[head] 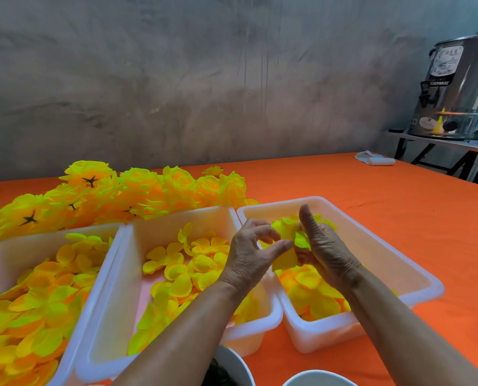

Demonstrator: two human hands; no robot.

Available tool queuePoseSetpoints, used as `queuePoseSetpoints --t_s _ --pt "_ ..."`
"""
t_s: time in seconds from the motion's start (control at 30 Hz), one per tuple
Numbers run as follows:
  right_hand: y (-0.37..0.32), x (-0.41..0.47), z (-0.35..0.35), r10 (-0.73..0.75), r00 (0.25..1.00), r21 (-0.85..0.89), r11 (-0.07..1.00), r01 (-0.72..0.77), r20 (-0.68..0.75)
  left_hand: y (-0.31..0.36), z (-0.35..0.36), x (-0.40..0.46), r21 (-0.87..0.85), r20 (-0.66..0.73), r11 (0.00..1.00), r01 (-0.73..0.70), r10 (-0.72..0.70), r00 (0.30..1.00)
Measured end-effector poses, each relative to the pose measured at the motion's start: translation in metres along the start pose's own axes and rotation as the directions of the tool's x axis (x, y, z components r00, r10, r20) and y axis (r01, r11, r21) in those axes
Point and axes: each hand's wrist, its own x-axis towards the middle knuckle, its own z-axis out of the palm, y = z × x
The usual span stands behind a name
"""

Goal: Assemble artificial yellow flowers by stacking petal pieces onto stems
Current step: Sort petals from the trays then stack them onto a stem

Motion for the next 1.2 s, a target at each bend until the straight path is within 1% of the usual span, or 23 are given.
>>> queuePoseSetpoints --t_s 0.1,0.17,0.23,0.3,0.37,0.47,0.53,0.57,0.67,0.77,0.8,0.87,0.93,1.03,1.13,1.2 --pt "0.001 0.001 -0.002 0.018 1.000 0.044 0.999 -0.019 0.023 0.000 0.000 0.002 -0.150 0.007 0.980 0.131 -0.132 0.991" --pt "0.002 0.001 -0.003 0.026 0.999 0.062 0.998 -0.029 0.039 0.001 -0.001 0.004 -0.278 -0.001 0.939 0.201 -0.210 0.978" --pt "0.002 0.001 -0.005 0.049 0.999 0.054 0.997 -0.048 -0.014 0.000 -0.003 0.005 -0.383 -0.034 0.893 0.238 -0.271 0.962" --pt "0.004 0.003 -0.006 0.057 0.995 0.002 0.998 -0.057 -0.081 0.000 -0.005 0.006 -0.445 -0.074 0.855 0.268 -0.333 0.940" --pt "0.006 0.003 -0.006 0.032 0.993 -0.030 0.999 -0.035 -0.111 0.001 -0.004 0.006 -0.423 -0.099 0.868 0.260 -0.330 0.939" --pt "0.005 0.002 -0.005 -0.014 0.993 -0.096 0.995 0.002 -0.117 0.005 -0.002 0.003 -0.280 -0.074 0.933 0.226 -0.256 0.964" --pt "0.005 0.001 -0.005 -0.037 0.994 -0.114 0.993 0.025 -0.103 0.003 -0.001 0.003 -0.181 -0.071 0.956 0.231 -0.247 0.967" --pt "0.005 0.001 -0.004 -0.043 0.994 -0.111 0.993 0.033 -0.097 0.002 -0.001 0.004 -0.176 -0.082 0.958 0.226 -0.243 0.967" --pt "0.005 0.001 -0.003 -0.050 0.993 -0.099 0.994 0.039 -0.107 -0.002 -0.003 0.005 -0.246 -0.164 0.950 0.194 -0.239 0.957" --pt "0.005 0.003 -0.005 -0.054 0.981 -0.098 0.995 0.036 -0.184 -0.006 -0.007 0.008 -0.302 -0.295 0.935 0.184 -0.275 0.915" --pt "0.004 0.003 -0.006 -0.047 0.977 -0.087 0.996 0.029 -0.209 -0.007 -0.008 0.009 -0.331 -0.314 0.925 0.186 -0.295 0.902" --pt "0.005 0.004 -0.008 -0.021 0.968 -0.065 0.998 0.005 -0.248 -0.006 -0.008 0.009 -0.375 -0.292 0.905 0.201 -0.322 0.901" --pt "0.005 0.004 -0.009 -0.001 0.962 -0.067 0.998 -0.017 -0.273 -0.005 -0.008 0.008 -0.393 -0.246 0.897 0.201 -0.313 0.917" --pt "0.006 0.006 -0.011 -0.001 0.938 -0.028 1.000 -0.009 -0.346 -0.006 -0.008 0.007 -0.447 -0.213 0.870 0.206 -0.328 0.920" --pt "0.008 0.010 -0.017 0.022 0.875 0.047 0.999 0.002 -0.484 -0.006 -0.011 0.010 -0.519 -0.239 0.823 0.230 -0.398 0.886" --pt "0.010 0.011 -0.018 0.038 0.857 0.062 0.998 -0.008 -0.514 -0.006 -0.011 0.011 -0.570 -0.254 0.788 0.230 -0.436 0.864"
